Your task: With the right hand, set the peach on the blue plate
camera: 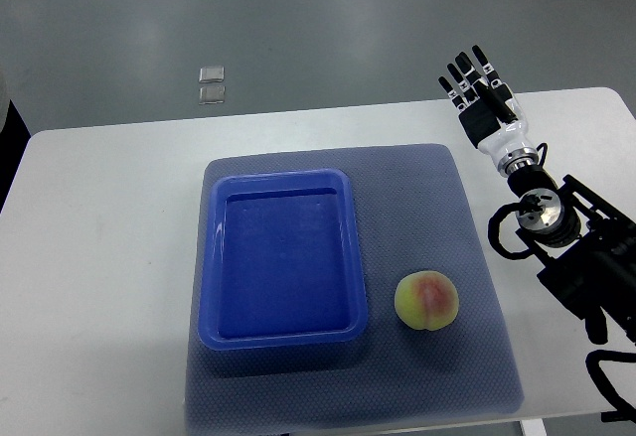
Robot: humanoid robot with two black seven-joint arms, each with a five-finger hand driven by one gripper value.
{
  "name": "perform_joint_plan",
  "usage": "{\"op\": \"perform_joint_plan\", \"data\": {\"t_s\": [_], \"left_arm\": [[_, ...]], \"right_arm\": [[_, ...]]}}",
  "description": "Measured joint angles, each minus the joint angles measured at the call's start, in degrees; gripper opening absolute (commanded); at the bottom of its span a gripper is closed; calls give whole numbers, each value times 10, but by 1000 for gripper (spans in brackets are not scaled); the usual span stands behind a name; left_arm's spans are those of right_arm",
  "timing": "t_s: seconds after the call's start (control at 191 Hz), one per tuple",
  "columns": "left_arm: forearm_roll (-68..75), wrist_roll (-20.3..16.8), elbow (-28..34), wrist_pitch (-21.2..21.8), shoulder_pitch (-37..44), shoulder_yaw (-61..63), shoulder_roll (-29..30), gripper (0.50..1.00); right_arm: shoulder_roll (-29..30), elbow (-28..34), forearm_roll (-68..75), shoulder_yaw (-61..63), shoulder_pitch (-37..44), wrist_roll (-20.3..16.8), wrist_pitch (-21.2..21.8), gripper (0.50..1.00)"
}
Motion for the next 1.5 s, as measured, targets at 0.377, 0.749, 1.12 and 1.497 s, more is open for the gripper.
{"op": "perform_joint_plan", "data": {"t_s": [0.377, 0.749, 1.12, 1.497], "left_arm": [[0, 0, 0, 0, 0, -1, 0, 1000], [0, 0, -6, 0, 0, 0, 0, 1000], [1, 0, -8, -4, -2, 1, 0, 1000], [3, 0, -9, -9, -7, 1, 0, 1000]], "right_arm": [[-3, 3, -7, -6, 6, -4, 3, 932], [-75, 75, -142, -91, 36, -11, 12, 932], [-233, 176, -446, -451, 235, -70, 69, 932], [-282, 366, -439, -920, 668, -170, 185, 932]]}}
